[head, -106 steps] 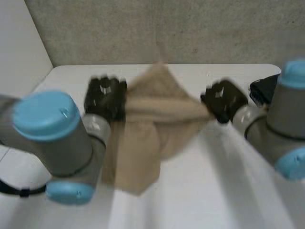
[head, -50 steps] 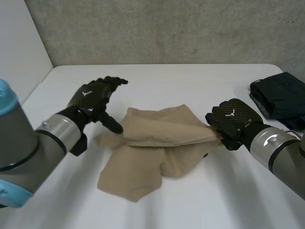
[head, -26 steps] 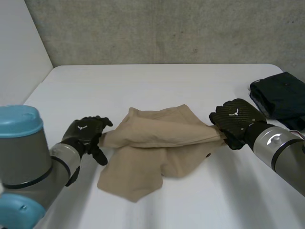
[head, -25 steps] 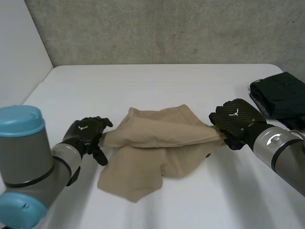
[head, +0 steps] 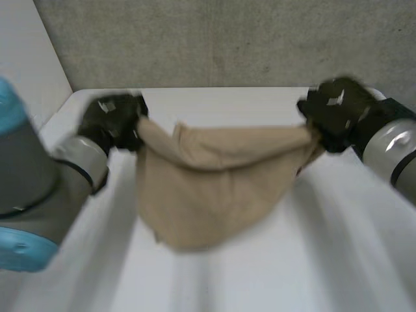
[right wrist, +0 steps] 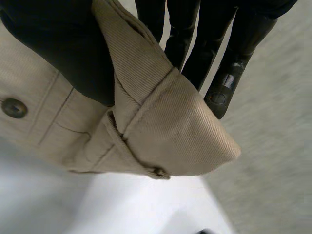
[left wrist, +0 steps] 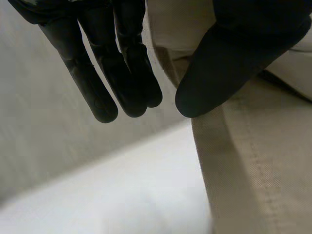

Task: Fold the laundry.

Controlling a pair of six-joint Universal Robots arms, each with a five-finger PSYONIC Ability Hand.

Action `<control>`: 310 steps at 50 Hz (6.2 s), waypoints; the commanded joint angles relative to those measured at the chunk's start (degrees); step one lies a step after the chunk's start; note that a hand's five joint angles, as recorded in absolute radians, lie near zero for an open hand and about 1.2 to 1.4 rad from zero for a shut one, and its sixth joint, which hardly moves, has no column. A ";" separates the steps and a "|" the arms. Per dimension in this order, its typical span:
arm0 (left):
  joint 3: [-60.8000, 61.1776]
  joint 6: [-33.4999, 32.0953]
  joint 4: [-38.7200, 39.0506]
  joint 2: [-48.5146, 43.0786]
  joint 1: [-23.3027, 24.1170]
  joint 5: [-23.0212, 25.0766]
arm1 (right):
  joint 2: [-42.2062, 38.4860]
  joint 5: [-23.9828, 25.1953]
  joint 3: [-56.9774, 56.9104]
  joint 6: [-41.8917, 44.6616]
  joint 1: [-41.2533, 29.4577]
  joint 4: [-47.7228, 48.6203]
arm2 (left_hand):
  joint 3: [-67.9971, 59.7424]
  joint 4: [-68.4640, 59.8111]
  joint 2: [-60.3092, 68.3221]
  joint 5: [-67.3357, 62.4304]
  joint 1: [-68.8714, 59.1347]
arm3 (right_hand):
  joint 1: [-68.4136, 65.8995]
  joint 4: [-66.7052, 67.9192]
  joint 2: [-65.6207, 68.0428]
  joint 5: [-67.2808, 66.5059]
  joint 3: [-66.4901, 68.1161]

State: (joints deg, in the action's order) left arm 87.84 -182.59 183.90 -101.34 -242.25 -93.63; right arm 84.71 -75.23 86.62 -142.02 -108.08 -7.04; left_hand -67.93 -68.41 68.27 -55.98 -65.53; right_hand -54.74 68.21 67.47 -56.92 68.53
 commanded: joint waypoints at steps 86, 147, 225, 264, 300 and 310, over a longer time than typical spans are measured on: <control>31.24 -38.60 -8.99 13.61 2.05 -5.34 | -3.87 -6.78 10.39 20.89 -1.62 -28.54 | -12.07 -11.59 11.73 -14.02 -14.47 | -25.26 11.79 12.53 -13.08 11.47; -39.16 -17.54 1.89 -43.69 8.55 -15.62 | -23.64 -17.50 -12.90 -5.37 -3.89 17.76 | 57.93 58.41 -58.27 55.98 55.53 | 44.74 -58.21 -57.47 56.92 -58.53; 5.94 -14.98 18.33 -10.19 7.50 -7.97 | -15.62 -2.39 -2.33 13.69 -11.08 11.60 | 57.93 58.41 -58.27 55.98 55.53 | -25.26 11.79 12.53 -13.08 11.47; -24.02 -3.48 -6.69 -33.21 16.29 -8.23 | -31.09 -0.18 -16.13 -24.88 -9.17 -3.34 | 57.22 57.70 -57.55 55.26 54.81 | 44.74 -58.21 -57.47 56.92 -58.53; -21.22 -2.33 -8.74 -22.07 15.50 -9.03 | -22.67 -7.21 -8.32 -18.55 -6.09 5.45 | 57.93 58.41 -58.27 55.98 55.53 | 44.74 -58.21 -57.47 56.92 -58.53; -17.97 -2.33 -8.74 -11.25 11.72 6.95 | -11.50 -6.78 3.45 -18.11 -4.16 7.65 | 57.89 58.37 -58.22 55.94 55.48 | 44.74 -58.21 -57.47 56.92 -58.53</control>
State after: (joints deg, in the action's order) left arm 67.87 -184.92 175.25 -117.35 -228.64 -95.92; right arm 69.24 -82.96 84.52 -160.46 -112.86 0.38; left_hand -12.15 -11.61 11.36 -2.53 -9.98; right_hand -9.96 13.34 12.51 -3.21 11.52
